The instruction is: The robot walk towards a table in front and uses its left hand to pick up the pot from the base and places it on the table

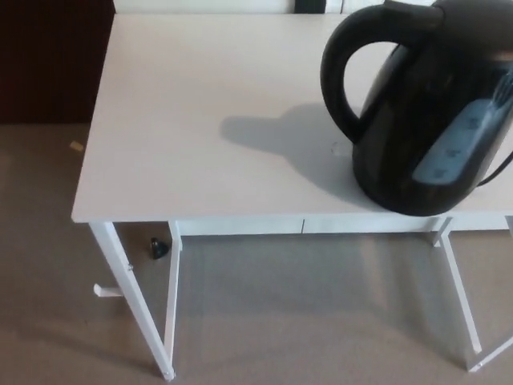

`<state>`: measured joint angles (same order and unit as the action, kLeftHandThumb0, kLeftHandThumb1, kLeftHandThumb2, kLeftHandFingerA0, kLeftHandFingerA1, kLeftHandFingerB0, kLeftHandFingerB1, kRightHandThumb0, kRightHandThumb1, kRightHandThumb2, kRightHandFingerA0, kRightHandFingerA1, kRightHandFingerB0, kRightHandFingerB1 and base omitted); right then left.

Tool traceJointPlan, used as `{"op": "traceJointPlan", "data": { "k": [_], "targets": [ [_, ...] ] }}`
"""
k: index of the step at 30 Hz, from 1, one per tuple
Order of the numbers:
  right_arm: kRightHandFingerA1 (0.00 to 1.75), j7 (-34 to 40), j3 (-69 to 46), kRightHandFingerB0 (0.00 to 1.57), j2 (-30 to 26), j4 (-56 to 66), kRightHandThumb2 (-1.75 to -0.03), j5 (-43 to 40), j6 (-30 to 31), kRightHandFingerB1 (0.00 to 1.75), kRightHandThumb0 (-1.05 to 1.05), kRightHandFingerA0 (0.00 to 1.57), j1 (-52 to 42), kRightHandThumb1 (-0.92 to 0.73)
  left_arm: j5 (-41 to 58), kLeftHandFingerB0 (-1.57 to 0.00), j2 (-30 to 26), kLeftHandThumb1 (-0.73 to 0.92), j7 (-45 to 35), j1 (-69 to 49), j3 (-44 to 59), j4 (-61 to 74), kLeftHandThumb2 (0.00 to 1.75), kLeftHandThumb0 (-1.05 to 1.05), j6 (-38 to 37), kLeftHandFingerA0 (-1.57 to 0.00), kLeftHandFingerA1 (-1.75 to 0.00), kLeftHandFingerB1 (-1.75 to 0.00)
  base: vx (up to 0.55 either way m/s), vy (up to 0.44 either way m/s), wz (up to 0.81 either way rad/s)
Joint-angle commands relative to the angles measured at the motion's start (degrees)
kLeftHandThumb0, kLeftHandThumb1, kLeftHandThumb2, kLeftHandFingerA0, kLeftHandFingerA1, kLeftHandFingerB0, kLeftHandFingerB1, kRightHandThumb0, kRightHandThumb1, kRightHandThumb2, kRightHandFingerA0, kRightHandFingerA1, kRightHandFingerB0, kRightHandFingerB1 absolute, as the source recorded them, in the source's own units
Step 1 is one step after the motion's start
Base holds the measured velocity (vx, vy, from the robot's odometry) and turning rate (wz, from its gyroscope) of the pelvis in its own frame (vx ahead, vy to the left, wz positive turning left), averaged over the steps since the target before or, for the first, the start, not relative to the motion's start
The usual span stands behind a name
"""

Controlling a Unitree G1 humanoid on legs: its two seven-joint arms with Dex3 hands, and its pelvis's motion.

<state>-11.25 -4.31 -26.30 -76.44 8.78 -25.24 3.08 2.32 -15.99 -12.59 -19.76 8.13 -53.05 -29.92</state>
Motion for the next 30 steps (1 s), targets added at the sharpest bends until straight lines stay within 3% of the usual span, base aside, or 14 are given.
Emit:
{"op": "traceJointPlan", "data": {
  "k": [1, 8, 9, 10, 11, 12, 13, 30],
  "targets": [
    [0.88, 0.36, 0.03, 0.88, -0.43, -0.1, -0.65, 0.22, 0.03, 0.82, -0.27, 1.0, -0.15, 0.19, -0.83, -0.32, -0.48, 0.41, 0.83, 0.0, -0.03, -0.43, 0.67, -0.47, -1.16, -0.41, -0.47, -0.43, 0.05, -0.124, 0.07],
    [0.88, 0.64, 0.38, 0.88, -0.4, -0.11, -0.66, 0.48, 0.06, 0.82, -0.28, 0.99, 0.31, 0.18, -0.82, -0.31, -0.76, 0.41, 0.37, 0.43, -0.31, -0.35, 0.68, -0.47, -1.22, -0.4, -0.47, -0.43, 0.01, -0.302, -0.02],
    [0.88, 0.2, -0.1, 0.88, -0.27, -0.12, -0.65, -0.13, 0.09, 0.82, -0.27, 0.99, 0.32, 0.19, -0.76, -0.35, -0.77, 0.5, 0.21, 0.48, -0.34, -0.5, 0.56, -0.39, -1.56, -0.44, -0.39, -0.35, 0.08, -0.213, -0.06],
    [0.88, -0.08, -0.39, 0.88, -0.19, -0.13, -0.65, -0.47, 0.15, 0.82, -0.26, 0.99, 0.3, 0.19, -0.74, -0.35, -0.74, 0.5, 0.25, 0.52, -0.37, -0.55, 0.56, -0.39, -1.58, -0.45, -0.39, -0.35, 0.06, -0.191, -0.02],
    [0.87, -0.24, -0.48, 0.88, -0.18, -0.14, -0.65, -0.56, 0.17, 0.82, -0.26, 0.99, 0.3, 0.19, -0.82, -0.32, -0.68, 0.41, 0.49, 0.5, -0.41, -0.38, 0.68, -0.47, -1.33, -0.41, -0.48, -0.43, 0.07, -0.11, -0.03],
    [0.87, -0.33, -0.52, 0.88, -0.18, -0.14, -0.65, -0.57, 0.16, 0.82, -0.26, 0.99, 0.31, 0.19, -0.9, -0.32, -0.66, 0.41, 0.68, 0.42, -0.45, -0.19, 0.68, -0.47, -1.17, -0.41, -0.48, -0.43, 0.0, 0.0, 0.0],
    [0.88, -0.38, -0.6, 0.89, -0.18, -0.11, -0.65, -0.62, 0.27, 0.82, -0.26, 1.0, 0.33, 0.19, -0.66, -0.36, -0.48, 0.49, 0.58, 0.18, -0.37, 0.28, 0.55, -0.37, -0.99, -0.45, -0.4, -0.35, 0.1, -0.021, -0.05],
    [0.88, 0.94, -0.16, 0.89, -0.24, -0.12, -0.66, 0.4, -0.25, 0.83, -0.27, 1.0, 0.41, 0.18, -0.6, -0.36, -0.68, 0.5, 0.63, 0.38, -0.48, 0.95, 0.55, -0.37, -0.13, -0.44, -0.39, -0.35, 0.03, 0.066, 0.04]
  ]
}}
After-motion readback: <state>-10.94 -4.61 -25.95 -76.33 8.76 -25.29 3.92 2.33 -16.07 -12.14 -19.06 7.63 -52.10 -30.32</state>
